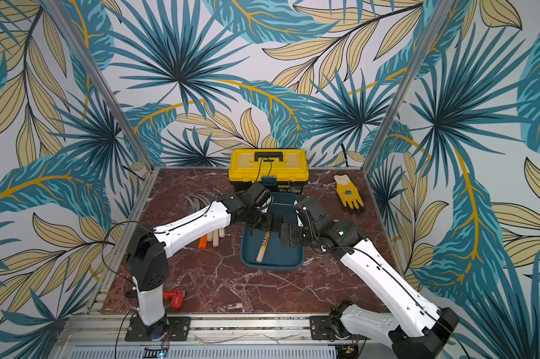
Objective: Put small sickles into storage boxes
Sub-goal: Pick up the sickle at the center of the board.
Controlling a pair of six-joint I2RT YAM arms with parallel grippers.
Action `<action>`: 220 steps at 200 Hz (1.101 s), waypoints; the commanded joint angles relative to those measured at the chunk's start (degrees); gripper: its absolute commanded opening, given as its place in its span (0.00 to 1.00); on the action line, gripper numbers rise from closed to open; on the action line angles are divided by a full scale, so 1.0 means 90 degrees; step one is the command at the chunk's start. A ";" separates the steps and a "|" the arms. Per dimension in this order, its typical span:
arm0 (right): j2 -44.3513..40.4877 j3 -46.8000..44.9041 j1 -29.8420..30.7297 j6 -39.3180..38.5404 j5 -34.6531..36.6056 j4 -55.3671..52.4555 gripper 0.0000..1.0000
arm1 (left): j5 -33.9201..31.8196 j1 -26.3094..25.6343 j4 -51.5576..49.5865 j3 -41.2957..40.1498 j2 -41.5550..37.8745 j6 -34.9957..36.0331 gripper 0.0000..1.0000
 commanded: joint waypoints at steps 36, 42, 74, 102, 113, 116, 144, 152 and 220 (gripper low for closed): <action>0.0234 0.0264 -0.0019 -0.0100 -0.0200 0.0312 1.00 | -0.0319 0.0453 -0.0398 0.0151 -0.0730 0.0312 0.99; 0.0255 0.0267 -0.0021 -0.0104 -0.0237 0.0377 1.00 | -0.0334 0.0482 -0.0441 0.0136 -0.0791 0.0331 0.99; 0.0376 0.0297 -0.0014 -0.0068 -0.0415 0.0689 1.00 | -0.0388 0.0688 -0.0538 -0.0051 -0.1112 0.0395 0.99; 0.0569 0.0398 -0.0022 -0.0041 -0.0562 0.0891 1.00 | -0.0432 0.0916 -0.0560 -0.0295 -0.1416 0.0433 0.99; 0.0676 0.0482 -0.0018 -0.0037 -0.0620 0.0910 0.99 | -0.0447 0.0995 -0.0578 -0.0392 -0.1525 0.0458 0.99; 0.0705 0.0506 -0.0015 -0.0035 -0.0644 0.0911 0.99 | -0.0447 0.1019 -0.0575 -0.0420 -0.1549 0.0467 0.99; 0.0971 0.0696 -0.0019 -0.0039 -0.0799 0.0972 1.00 | -0.0443 0.1293 -0.0623 -0.0661 -0.1780 0.0548 0.99; 0.1030 0.0733 -0.0013 -0.0037 -0.0809 0.1002 1.00 | -0.0438 0.1370 -0.0624 -0.0734 -0.1837 0.0561 0.99; 0.1515 0.1026 -0.0015 -0.0084 -0.0969 0.1222 0.99 | -0.0418 0.1970 -0.0623 -0.1418 -0.2093 0.0579 1.00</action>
